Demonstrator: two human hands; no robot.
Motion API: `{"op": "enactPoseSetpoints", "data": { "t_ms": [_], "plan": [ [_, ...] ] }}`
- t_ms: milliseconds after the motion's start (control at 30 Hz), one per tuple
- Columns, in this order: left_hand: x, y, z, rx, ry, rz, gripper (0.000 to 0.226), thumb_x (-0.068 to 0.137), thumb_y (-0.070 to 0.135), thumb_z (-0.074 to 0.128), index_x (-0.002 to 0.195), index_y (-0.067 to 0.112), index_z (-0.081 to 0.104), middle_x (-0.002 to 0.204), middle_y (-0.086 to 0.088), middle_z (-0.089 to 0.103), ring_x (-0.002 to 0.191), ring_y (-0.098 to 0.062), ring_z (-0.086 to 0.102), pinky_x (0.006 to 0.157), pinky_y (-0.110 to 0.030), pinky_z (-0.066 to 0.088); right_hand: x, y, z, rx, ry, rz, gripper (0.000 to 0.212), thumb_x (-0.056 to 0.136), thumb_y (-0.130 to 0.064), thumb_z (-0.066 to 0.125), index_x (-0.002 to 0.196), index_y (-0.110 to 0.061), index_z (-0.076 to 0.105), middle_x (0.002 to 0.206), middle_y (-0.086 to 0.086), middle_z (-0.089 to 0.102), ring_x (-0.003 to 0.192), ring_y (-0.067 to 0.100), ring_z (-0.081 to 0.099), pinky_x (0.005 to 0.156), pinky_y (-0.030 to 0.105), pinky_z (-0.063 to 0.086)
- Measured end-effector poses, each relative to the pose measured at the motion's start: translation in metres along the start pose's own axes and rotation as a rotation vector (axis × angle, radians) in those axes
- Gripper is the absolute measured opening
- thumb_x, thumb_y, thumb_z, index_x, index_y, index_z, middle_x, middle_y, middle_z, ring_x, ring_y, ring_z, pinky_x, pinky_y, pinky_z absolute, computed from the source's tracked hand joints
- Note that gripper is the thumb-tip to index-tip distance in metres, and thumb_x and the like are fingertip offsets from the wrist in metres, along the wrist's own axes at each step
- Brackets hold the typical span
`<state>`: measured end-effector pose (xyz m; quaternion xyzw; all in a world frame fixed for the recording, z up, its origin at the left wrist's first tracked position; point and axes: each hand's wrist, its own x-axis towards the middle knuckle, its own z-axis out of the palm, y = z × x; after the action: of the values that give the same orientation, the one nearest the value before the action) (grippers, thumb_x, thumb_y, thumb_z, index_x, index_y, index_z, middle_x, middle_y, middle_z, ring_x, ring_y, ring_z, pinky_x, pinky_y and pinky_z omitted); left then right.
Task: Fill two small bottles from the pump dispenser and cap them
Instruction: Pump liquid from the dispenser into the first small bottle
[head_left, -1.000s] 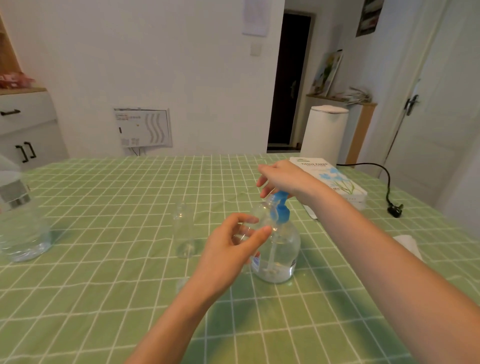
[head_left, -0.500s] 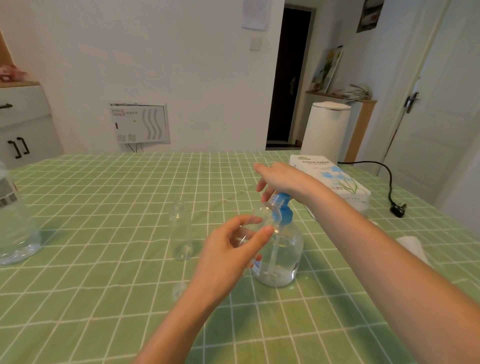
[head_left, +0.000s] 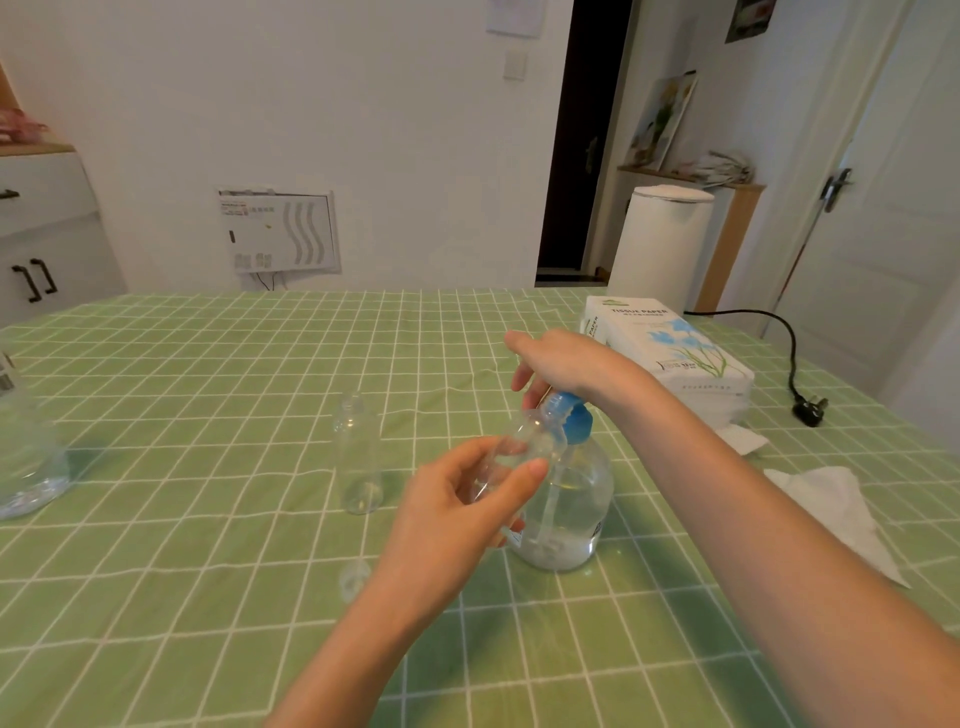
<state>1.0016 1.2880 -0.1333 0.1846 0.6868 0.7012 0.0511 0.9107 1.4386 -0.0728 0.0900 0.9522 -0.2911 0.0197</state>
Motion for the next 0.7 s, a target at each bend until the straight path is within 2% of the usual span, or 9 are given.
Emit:
{"op": "enactPoseSetpoints", "data": {
  "t_ms": [267, 467, 600, 700],
  "plan": [
    [-0.001, -0.001, 0.001, 0.0, 0.014, -0.001, 0.042, 0.06, 0.047, 0.065, 0.095, 0.025, 0.068, 0.083, -0.012, 0.069, 0.052, -0.004, 0.06, 0.049, -0.016, 0.047, -0.004, -0.002, 0.001, 0.022, 0.028, -0.009, 0.058, 0.099, -0.046, 0.028, 0.098, -0.004, 0.068, 0.098, 0.014, 0.071, 0.083, 0.025, 0.059, 0.07, 0.032, 0.042],
    [0.001, 0.003, 0.002, -0.004, 0.014, 0.02, 0.043, 0.058, 0.05, 0.065, 0.096, 0.028, 0.068, 0.086, -0.015, 0.068, 0.054, -0.006, 0.061, 0.051, -0.016, 0.048, -0.007, -0.011, -0.011, 0.05, 0.027, -0.047, 0.055, 0.099, -0.044, 0.03, 0.104, -0.002, 0.065, 0.084, 0.009, 0.068, 0.076, 0.023, 0.061, 0.057, 0.025, 0.042],
    [0.002, 0.003, 0.002, -0.025, 0.015, 0.008, 0.043, 0.056, 0.051, 0.067, 0.094, 0.029, 0.069, 0.086, -0.019, 0.066, 0.056, -0.01, 0.061, 0.056, -0.018, 0.052, -0.008, -0.011, -0.008, 0.019, -0.011, -0.047, 0.058, 0.099, -0.047, 0.029, 0.101, -0.004, 0.067, 0.098, 0.015, 0.07, 0.095, 0.031, 0.064, 0.059, 0.027, 0.043],
    [0.002, 0.003, 0.002, -0.029, 0.008, 0.005, 0.042, 0.058, 0.049, 0.067, 0.094, 0.029, 0.07, 0.087, -0.02, 0.066, 0.056, -0.011, 0.061, 0.057, -0.019, 0.053, -0.008, -0.011, -0.008, 0.007, -0.018, -0.035, 0.059, 0.099, -0.049, 0.027, 0.099, -0.006, 0.068, 0.102, 0.016, 0.069, 0.098, 0.031, 0.063, 0.061, 0.028, 0.043]
  ]
}}
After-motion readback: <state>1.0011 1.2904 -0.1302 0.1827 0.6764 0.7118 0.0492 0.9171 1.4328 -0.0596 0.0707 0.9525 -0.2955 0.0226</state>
